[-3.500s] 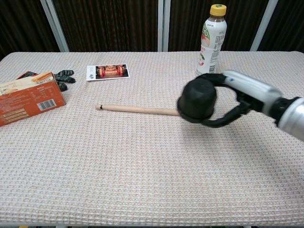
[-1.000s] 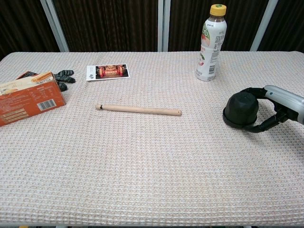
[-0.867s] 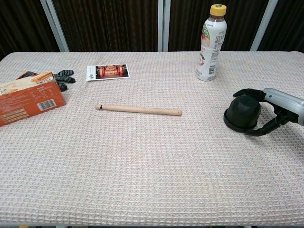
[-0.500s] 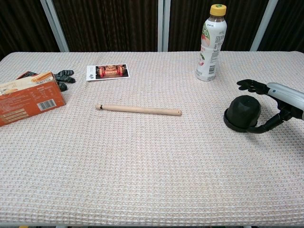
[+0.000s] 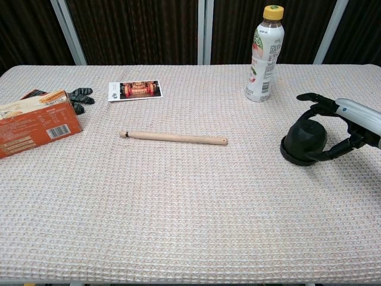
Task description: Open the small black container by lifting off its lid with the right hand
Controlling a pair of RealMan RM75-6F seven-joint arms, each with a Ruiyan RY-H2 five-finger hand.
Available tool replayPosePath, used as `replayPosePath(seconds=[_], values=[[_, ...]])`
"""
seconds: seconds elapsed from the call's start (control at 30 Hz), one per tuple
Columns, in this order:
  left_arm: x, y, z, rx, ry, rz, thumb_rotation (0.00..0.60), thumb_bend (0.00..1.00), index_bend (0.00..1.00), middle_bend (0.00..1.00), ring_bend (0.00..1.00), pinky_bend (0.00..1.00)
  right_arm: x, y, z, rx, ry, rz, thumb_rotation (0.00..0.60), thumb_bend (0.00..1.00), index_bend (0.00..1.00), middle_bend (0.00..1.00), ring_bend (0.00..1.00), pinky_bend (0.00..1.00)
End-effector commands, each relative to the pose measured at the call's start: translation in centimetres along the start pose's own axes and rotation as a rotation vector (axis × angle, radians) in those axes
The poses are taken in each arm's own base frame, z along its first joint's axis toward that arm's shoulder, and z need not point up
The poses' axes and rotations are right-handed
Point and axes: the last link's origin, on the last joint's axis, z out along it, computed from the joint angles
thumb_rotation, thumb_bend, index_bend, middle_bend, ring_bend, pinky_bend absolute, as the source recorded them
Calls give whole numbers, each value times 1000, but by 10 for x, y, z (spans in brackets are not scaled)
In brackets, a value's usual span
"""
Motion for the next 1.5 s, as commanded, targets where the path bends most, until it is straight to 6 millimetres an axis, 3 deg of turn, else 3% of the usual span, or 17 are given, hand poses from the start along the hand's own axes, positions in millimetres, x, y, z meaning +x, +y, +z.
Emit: replayPosePath(seconds=[0.03,0.43,0.77,1.07,1.33,1.4,1.5], values=[[0,0,0,-2,0,1,600,122,139,89,0,181,0,-1,-1,-5,19,7,600,135,0,284,0,0],[2,0,0,-5,9,0,600,122,138,89,0,181,6,-11,-2,27,45,40,600,197,0,336,0,0],[3,3,0,-12,10,3,600,122,139,89,0,181,30,-19,-13,78,127,63,600,203,0,348,0,0],[1,6,1,-18,1,9,600,123,139,89,0,181,53,21,-28,-37,206,38,600,202,0,348,0,0],[-1,9,3,-24,-5,14,600,123,139,89,0,181,59,54,-39,-128,229,15,600,198,0,335,0,0],[-1,9,4,-24,-5,15,600,122,139,89,0,181,60,59,-39,-148,214,6,600,167,0,282,0,0],[-1,9,3,-21,-4,16,600,123,139,89,0,181,61,66,-41,-171,185,-8,600,80,0,100,0,0]])
